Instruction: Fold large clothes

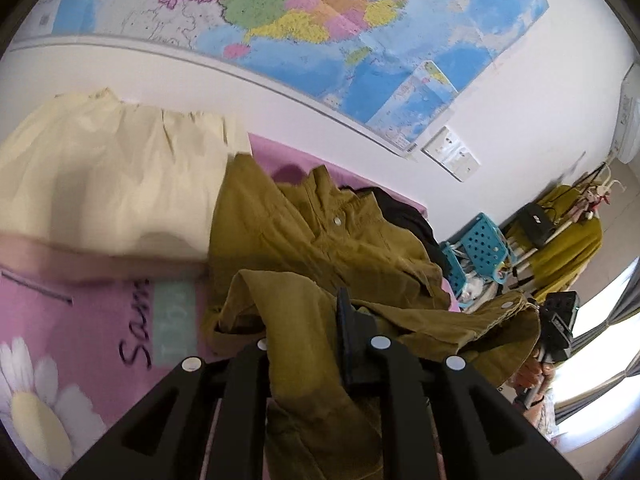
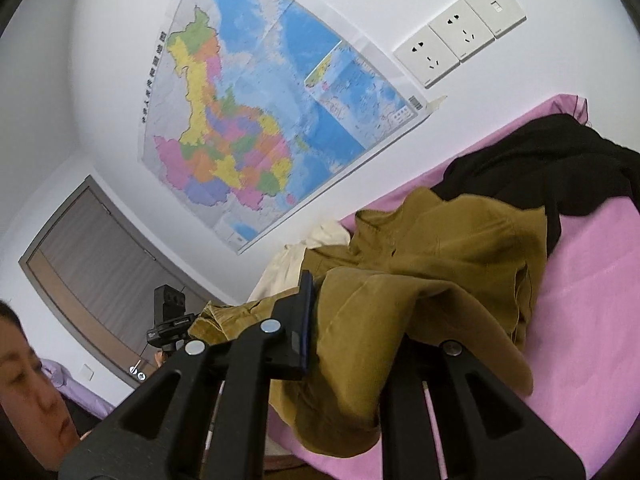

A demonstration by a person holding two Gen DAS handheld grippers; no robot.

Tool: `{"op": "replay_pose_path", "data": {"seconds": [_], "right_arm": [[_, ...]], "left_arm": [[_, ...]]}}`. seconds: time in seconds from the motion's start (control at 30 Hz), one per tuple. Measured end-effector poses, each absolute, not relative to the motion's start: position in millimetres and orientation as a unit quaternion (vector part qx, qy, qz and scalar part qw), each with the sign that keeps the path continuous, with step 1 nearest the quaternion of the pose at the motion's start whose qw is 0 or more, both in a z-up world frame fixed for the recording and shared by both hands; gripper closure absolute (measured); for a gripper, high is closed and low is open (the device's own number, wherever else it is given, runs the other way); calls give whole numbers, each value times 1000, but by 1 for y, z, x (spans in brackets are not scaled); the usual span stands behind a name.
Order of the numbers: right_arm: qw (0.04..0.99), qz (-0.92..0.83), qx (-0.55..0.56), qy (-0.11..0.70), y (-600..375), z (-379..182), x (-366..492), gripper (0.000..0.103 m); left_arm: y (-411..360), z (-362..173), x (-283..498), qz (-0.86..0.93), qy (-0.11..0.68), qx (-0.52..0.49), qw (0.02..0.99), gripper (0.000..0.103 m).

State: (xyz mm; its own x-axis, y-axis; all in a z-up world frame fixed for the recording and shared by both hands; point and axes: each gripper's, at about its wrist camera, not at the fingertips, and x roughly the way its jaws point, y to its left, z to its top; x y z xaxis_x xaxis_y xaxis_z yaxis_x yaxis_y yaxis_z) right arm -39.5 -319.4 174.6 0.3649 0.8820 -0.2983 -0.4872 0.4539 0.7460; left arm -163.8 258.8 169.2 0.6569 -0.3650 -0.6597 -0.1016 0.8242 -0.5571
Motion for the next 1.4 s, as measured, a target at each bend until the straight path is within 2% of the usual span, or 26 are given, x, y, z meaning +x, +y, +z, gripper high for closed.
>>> {"op": "replay_pose_path", "data": {"seconds": [0.57, 0.97, 1.4], "right_arm": [[785, 397, 299, 370, -305, 158, 51, 91], [782, 368, 308, 398, -288, 131, 111, 91], [775, 301, 300, 467, -264, 74, 173, 91]], "left_arm": [[259, 163, -62, -30, 432, -219, 874, 90], [269, 133, 5, -2, 467, -213, 858, 90], [282, 93, 49, 17, 497, -243, 833, 88]]}}
